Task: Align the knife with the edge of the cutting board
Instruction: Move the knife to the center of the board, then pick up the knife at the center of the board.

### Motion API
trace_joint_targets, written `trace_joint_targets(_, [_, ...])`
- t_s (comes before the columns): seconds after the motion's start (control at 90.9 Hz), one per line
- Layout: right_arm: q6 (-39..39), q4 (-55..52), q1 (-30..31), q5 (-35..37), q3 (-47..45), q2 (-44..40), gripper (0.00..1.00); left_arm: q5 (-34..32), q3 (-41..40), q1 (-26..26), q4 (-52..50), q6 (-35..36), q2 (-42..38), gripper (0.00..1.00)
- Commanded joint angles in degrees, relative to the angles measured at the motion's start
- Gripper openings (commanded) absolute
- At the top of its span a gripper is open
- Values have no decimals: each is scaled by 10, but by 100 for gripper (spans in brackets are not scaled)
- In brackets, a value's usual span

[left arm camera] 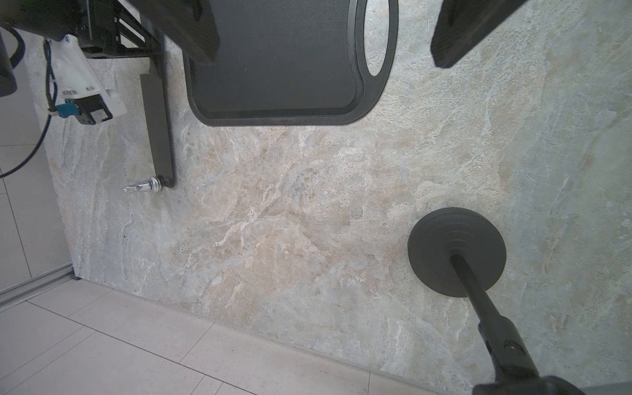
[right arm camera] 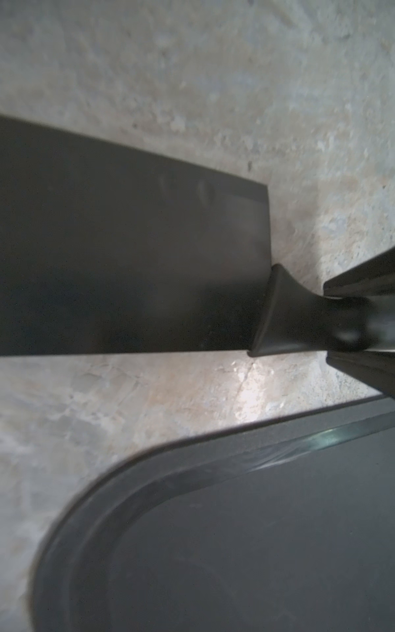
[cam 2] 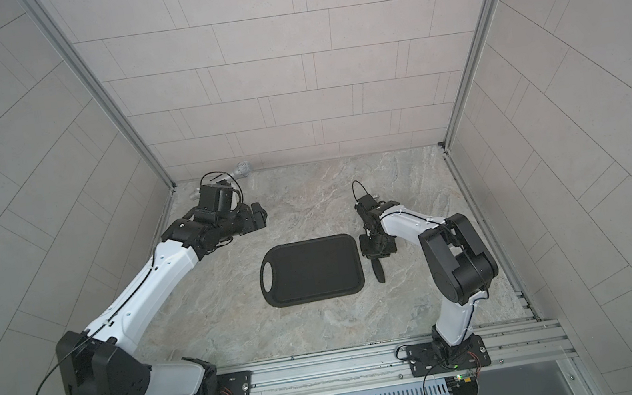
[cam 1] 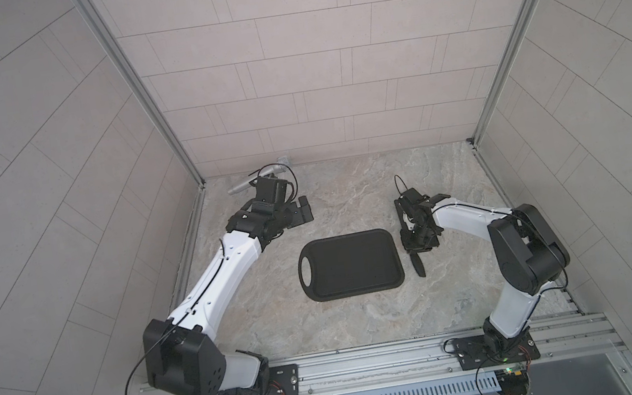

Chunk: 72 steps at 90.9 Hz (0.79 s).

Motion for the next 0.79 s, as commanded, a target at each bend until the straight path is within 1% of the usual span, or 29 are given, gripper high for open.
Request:
trace_joint_targets(0.0, [-4, -35, 6, 15, -6, -3, 38, 7, 15, 3, -11, -1, 4, 100])
trace_joint_targets(0.099, [-8, -47, 10, 17, -12, -9, 45, 12, 19, 3, -13, -1, 9, 100])
trace_joint_targets(0.264, [-2, -65, 19, 29, -24, -26, 49, 14, 18, 3, -14, -1, 9, 100])
trace_joint_targets(0.583, [18, -67, 30, 12, -42, -34, 46, 25, 21, 3, -16, -1, 14, 100])
trace_joint_targets(0.682, [20, -62, 36, 11, -40, -23, 45, 25, 22, 3, -16, -1, 14, 100])
trace_joint_targets(0.781, [21, -57, 39, 10, -41, -12, 40, 26, 21, 4, -16, -1, 15, 100])
